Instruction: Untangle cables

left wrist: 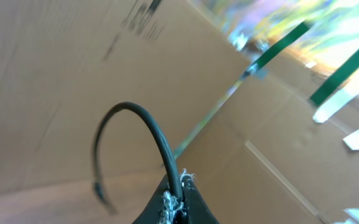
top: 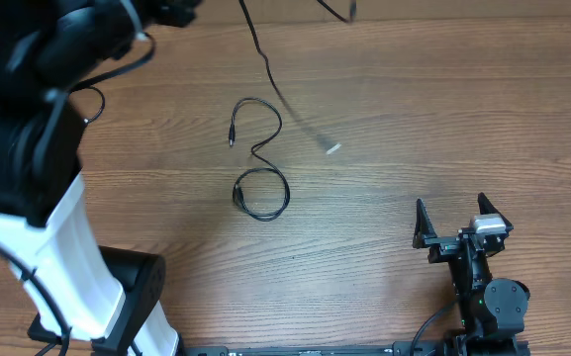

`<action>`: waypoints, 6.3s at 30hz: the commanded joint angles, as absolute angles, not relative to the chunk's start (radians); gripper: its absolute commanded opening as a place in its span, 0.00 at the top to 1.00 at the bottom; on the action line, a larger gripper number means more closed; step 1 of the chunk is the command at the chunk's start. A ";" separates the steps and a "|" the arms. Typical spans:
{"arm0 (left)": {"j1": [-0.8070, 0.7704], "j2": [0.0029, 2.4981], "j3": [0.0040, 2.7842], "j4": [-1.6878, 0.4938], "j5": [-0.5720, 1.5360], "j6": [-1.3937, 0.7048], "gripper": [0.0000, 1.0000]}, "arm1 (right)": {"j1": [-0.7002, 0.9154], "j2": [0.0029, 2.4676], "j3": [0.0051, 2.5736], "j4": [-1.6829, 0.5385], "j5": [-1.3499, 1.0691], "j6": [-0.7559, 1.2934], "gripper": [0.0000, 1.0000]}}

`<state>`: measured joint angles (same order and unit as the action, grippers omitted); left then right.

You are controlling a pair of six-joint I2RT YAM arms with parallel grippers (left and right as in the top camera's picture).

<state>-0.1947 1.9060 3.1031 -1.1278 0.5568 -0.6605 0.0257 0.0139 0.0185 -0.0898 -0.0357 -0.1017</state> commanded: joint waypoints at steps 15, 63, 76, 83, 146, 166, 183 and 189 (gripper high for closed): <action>-0.096 1.896 3.117 -1.311 0.081 -0.598 0.96 | 0.021 0.007 0.009 -0.083 -0.024 -0.102 0.00; 0.593 1.898 2.429 -1.689 -0.244 -0.997 0.95 | 0.021 0.007 0.009 -0.083 -0.024 -0.102 0.00; 0.756 1.898 2.250 -1.626 -0.243 -1.025 0.96 | 0.021 0.007 0.009 -0.083 -0.024 -0.102 0.00; 0.773 1.898 2.101 -1.495 -0.240 -1.024 0.95 | 0.021 0.007 0.009 -0.083 -0.024 -0.102 0.00; 0.776 1.909 1.402 -0.933 -0.001 -0.290 0.03 | 0.021 0.007 0.009 -0.083 -0.024 -0.102 0.00; 0.687 1.909 1.215 -0.574 0.063 -0.060 0.15 | 0.021 0.007 0.009 -0.083 -0.024 -0.102 0.00; 0.686 2.004 1.185 -0.555 -0.029 -0.084 0.66 | 0.021 0.007 0.009 -0.083 -0.024 -0.102 0.00; 0.688 2.006 1.189 -0.537 -0.028 -0.232 0.91 | 0.021 0.007 0.009 -0.083 -0.024 -0.102 0.00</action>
<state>0.6888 1.9491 1.2003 -0.5354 -0.0334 -0.1299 0.0257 0.0139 0.0185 -0.0898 -0.0360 -0.1017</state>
